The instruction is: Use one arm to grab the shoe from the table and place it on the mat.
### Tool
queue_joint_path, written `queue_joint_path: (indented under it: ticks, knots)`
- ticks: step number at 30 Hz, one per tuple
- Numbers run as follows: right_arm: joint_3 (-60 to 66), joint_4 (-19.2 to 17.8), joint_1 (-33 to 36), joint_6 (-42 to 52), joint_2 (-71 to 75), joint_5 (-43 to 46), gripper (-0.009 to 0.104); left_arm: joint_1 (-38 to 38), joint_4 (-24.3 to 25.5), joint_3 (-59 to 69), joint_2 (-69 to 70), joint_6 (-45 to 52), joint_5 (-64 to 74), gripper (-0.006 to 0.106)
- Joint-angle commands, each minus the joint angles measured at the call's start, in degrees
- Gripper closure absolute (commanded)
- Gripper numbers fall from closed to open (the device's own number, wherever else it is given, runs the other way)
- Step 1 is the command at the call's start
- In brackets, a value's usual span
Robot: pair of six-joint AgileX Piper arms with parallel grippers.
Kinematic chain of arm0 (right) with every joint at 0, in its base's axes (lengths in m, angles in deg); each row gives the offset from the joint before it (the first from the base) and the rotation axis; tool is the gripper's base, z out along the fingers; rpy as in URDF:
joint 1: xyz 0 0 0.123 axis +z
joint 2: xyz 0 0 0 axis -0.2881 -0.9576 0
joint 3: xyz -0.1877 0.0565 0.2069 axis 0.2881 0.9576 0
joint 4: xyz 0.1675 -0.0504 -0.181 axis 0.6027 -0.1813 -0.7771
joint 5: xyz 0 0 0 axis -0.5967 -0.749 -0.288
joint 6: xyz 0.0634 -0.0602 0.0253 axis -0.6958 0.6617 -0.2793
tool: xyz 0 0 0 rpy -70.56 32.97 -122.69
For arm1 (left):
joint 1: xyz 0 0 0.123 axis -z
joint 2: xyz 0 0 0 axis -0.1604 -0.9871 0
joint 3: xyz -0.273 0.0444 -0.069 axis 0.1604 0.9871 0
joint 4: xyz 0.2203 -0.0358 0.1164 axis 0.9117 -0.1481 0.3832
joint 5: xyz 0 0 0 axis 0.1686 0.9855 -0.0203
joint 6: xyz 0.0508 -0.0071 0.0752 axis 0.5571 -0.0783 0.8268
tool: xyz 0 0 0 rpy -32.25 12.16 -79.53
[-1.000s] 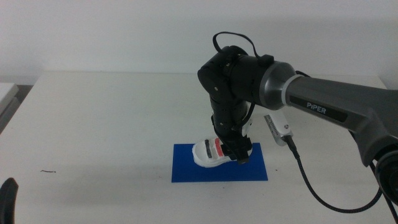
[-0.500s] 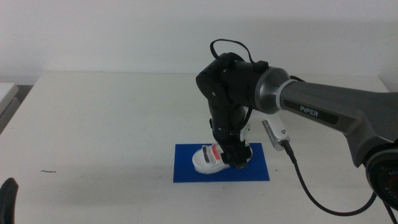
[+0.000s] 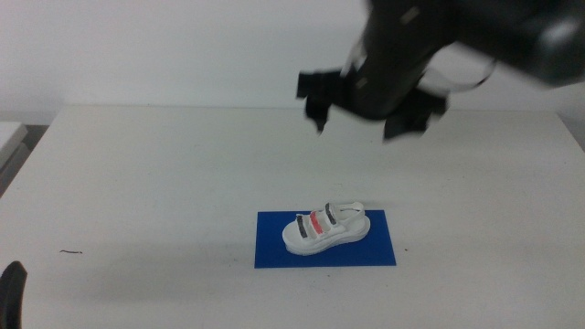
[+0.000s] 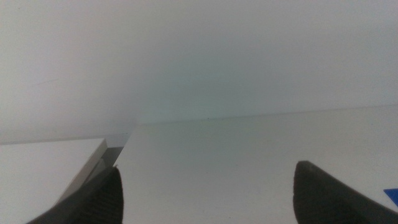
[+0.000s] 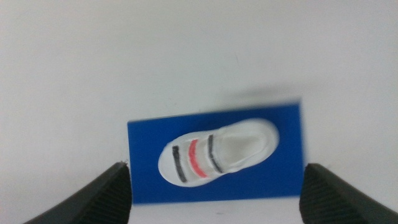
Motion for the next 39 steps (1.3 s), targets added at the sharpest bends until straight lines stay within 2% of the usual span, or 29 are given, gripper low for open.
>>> queue_joint_path:
  ticks: [1,3,5,7,9,11,14,17,18,19,23,25,27,30,32,34,39]
  knots:
    - [-0.1,-0.9,-0.4,11.8,3.9,-0.7,0.009,0.0,-0.2,0.0,-0.3,-0.1,-0.7,0.007]
    - [-0.1,-1.1,-0.4,12.4,6.6,-0.7,0.009,0.0,-0.2,0.0,-0.3,-0.1,-0.7,0.007]
    - [-0.1,-4.0,-0.4,15.5,8.6,-0.7,0.009,0.0,-0.2,0.0,-0.3,-0.1,-0.7,0.007]
    - [0.6,-5.0,-1.7,17.6,11.6,-0.7,0.009,0.0,-0.2,0.0,-0.3,-0.1,-0.7,0.007]
    - [4.2,-8.3,-2.1,17.2,15.9,-0.7,0.009,0.0,-0.2,0.0,-0.3,-0.1,-0.7,0.007]
    - [10.4,-8.7,-3.1,18.3,22.5,-0.7,0.009,0.0,-0.2,0.0,-0.3,-0.1,-0.7,0.007]
    - [23.3,-3.8,-6.8,21.2,32.2,8.0,0.009,0.0,-0.2,0.0,-0.3,-0.1,-0.7,0.007]
    - [40.8,5.5,-15.3,24.3,44.2,22.7,0.009,0.0,-0.2,0.0,-0.3,-0.1,-0.7,0.007]
    - [45.0,7.3,-17.5,25.6,47.0,26.8,0.009,0.0,-0.2,0.0,-0.3,-0.1,-0.7,0.007]
    - [50.0,8.0,-20.2,25.7,50.5,30.1,0.009,0.0,-0.2,0.0,-0.3,-0.1,-0.7,0.007]
    - [63.5,2.4,-28.7,22.2,61.5,36.6,0.009,0.0,-0.2,0.0,-0.3,-0.1,-0.7,0.007]
    - [67.7,2.1,-31.0,22.0,66.5,39.1,0.009,0.0,-0.2,0.0,-0.3,-0.1,-0.7,0.007]
    - [72.8,4.2,-32.4,28.1,70.9,44.0,0.009,0.0,-0.2,0.0,-0.3,-0.1,-0.7,0.007]
    - [80.4,11.8,-32.9,50.1,77.5,53.0,0.009,0.0,-0.2,0.0,-0.3,-0.1,-0.7,0.007]
    - [85.4,12.8,-32.9,63.4,82.0,57.7,0.009,0.0,-0.2,0.0,-0.3,-0.1,-0.7,0.007]
    - [89.4,12.8,-32.9,66.6,86.3,60.7,0.009,0.0,-0.2,0.0,-0.3,-0.1,-0.7,0.007]
    - [98.6,12.7,-32.9,62.7,96.7,61.7,0.009,0.0,-0.2,0.0,-0.3,-0.1,-0.7,0.007]
